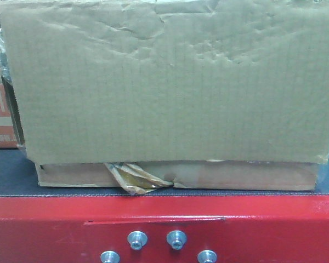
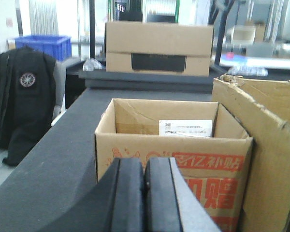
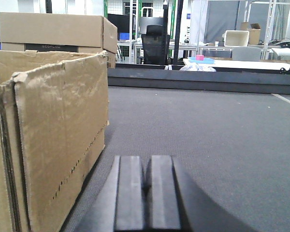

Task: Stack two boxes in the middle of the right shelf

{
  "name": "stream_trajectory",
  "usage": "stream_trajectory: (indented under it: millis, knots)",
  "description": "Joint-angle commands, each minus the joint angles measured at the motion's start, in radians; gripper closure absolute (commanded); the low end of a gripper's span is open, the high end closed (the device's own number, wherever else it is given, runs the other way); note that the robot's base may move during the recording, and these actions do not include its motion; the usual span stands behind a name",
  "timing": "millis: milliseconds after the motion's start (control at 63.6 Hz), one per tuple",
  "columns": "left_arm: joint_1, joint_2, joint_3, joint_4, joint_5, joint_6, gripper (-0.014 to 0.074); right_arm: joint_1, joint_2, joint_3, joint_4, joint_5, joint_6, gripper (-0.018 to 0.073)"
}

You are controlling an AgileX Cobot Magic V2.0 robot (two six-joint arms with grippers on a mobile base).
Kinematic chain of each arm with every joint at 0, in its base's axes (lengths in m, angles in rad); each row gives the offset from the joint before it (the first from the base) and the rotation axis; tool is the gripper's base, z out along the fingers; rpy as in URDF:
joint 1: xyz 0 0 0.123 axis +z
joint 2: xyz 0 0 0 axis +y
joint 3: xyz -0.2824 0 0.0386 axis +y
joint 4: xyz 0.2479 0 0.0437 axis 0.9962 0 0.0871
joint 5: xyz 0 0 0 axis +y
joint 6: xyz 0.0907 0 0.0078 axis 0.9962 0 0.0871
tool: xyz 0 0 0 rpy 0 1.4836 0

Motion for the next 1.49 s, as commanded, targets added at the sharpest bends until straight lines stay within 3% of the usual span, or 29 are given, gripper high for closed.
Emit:
stream_trajectory:
  millis: [0,204,314,503,644,848,1021,1257,1398,1477]
  knots:
    - [0.000,0.095,-0.138,0.010,0.115,-0.004,0.0698,-0.005,-0.004,0.000,0.004,-0.022,-0.008,0.0721]
    - [0.000,0.404,-0.492,0.010,0.442,-0.004,0.0698,-0.005,-0.004,0.000,0.004,-0.022,-0.008,0.0721]
    - [0.000,0.544,-0.646,0.010,0.527,-0.004,0.0698,-0.005,-0.004,0.000,0.004,-0.022,-0.008,0.0721]
    - [0.000,0.693,-0.831,0.003,0.541,-0.004,0.0698,-0.005,-0.004,0.000,0.004,-0.022,-0.008,0.0721]
    - [0.000,0.769,-0.901,0.003,0.489,-0.004,0.0698,-0.005,-0.004,0.000,0.004,-0.022,-0.008,0.0721]
    - [0.000,1.016,-1.075,0.006,0.669,-0.002,0.0698,-0.005,-0.004,0.000,0.004,-0.022,-0.008,0.0721]
    - [0.008,1.239,-1.203,-0.019,0.714,0.083,0.0698,-0.005,-0.004,0.000,0.004,-0.022,-0.008,0.0721]
    - [0.150,1.458,-1.349,-0.234,0.763,0.255,0.0698,-0.005,-0.004,0.000,0.004,-0.022,-0.008,0.0721]
    - [0.218,1.523,-1.365,-0.219,0.759,0.260,0.0695,-0.005,-0.004,0.000,0.004,-0.022,-0.008,0.0721]
    - [0.226,1.545,-1.365,-0.196,0.762,0.260,0.0659,-0.005,-0.004,0.000,0.004,-0.022,-0.008,0.0721]
